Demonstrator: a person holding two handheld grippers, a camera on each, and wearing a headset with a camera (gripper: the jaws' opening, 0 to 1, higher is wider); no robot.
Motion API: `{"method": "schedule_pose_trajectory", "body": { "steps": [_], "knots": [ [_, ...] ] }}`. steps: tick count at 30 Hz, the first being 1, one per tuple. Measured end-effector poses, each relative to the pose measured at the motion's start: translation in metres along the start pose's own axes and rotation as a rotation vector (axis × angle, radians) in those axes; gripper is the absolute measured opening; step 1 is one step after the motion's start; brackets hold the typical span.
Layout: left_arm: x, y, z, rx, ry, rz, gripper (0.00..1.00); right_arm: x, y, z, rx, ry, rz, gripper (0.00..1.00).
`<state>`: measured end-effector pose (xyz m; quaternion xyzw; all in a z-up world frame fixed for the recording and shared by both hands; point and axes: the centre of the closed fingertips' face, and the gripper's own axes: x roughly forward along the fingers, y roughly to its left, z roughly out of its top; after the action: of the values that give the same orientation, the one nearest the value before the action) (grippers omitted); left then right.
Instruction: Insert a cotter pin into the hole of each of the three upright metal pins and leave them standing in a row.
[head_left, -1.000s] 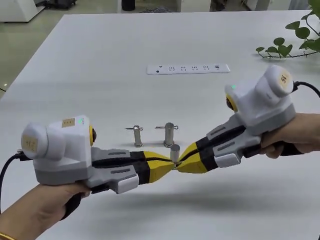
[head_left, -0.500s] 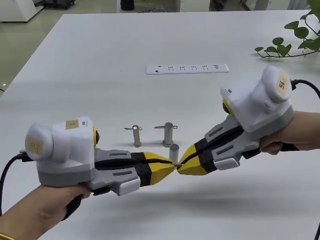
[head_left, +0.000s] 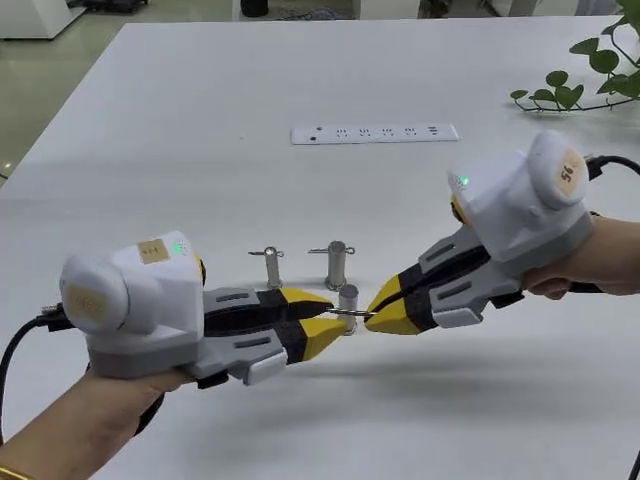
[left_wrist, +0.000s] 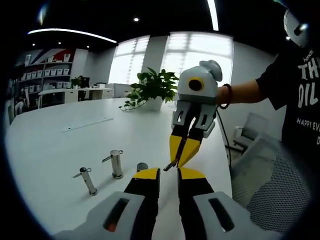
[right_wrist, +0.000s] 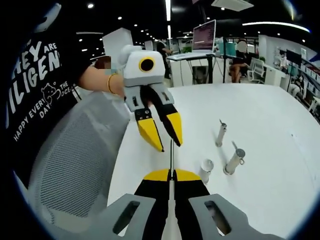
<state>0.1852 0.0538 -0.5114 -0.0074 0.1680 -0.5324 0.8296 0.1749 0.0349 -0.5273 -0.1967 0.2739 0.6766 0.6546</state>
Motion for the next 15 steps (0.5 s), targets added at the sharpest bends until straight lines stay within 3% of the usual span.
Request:
{"method": "schedule_pose_trajectory", "body": {
  "steps": [5,15],
  "knots": [
    [0.002,0.007,0.001,0.012,-0.016,0.059,0.14,-0.005,-0.01,-0.008,0.001,0.021,-0.038,0.0],
    [0.015,0.023,-0.015,0.074,0.048,0.168,0.22,-0.011,-0.029,-0.025,0.015,0.06,-0.095,0.0]
  ]
}}
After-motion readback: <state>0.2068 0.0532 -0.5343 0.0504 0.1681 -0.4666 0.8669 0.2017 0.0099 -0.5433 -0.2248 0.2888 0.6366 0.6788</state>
